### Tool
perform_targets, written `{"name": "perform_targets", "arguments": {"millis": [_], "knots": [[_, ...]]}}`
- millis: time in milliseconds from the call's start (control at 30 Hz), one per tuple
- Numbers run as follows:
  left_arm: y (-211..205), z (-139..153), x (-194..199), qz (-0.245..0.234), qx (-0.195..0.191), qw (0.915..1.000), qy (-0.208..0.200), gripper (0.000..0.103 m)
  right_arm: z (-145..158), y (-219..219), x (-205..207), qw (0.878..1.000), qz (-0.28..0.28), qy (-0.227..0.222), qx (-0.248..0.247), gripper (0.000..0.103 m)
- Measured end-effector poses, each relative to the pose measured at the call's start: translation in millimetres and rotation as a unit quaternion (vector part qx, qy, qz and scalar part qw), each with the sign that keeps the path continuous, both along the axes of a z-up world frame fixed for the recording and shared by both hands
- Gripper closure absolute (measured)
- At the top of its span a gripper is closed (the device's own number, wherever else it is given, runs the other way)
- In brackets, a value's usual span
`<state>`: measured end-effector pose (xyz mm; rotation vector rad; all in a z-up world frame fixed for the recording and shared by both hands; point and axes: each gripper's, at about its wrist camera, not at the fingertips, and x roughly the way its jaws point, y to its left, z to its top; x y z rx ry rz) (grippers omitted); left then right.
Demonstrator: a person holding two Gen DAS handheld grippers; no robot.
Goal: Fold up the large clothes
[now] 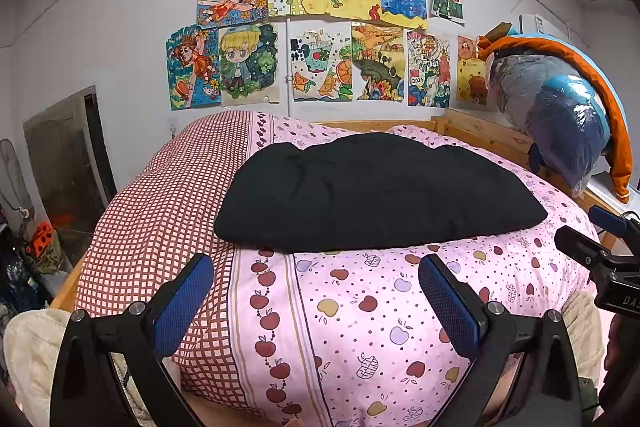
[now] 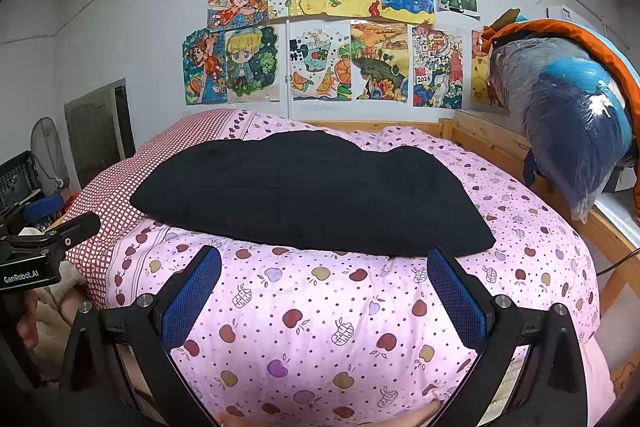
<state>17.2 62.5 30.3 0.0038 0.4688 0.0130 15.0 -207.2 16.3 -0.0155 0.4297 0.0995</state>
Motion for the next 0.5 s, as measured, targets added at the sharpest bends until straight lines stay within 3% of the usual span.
{"name": "perform_targets", "arguments": {"millis": [500], "knots": [[0.5, -0.5, 0.0, -0.001, 0.000, 1.0000, -0.001, 0.000, -0.3, 0.1, -0.4, 1.000, -0.001, -0.001, 0.000, 0.002]]}}
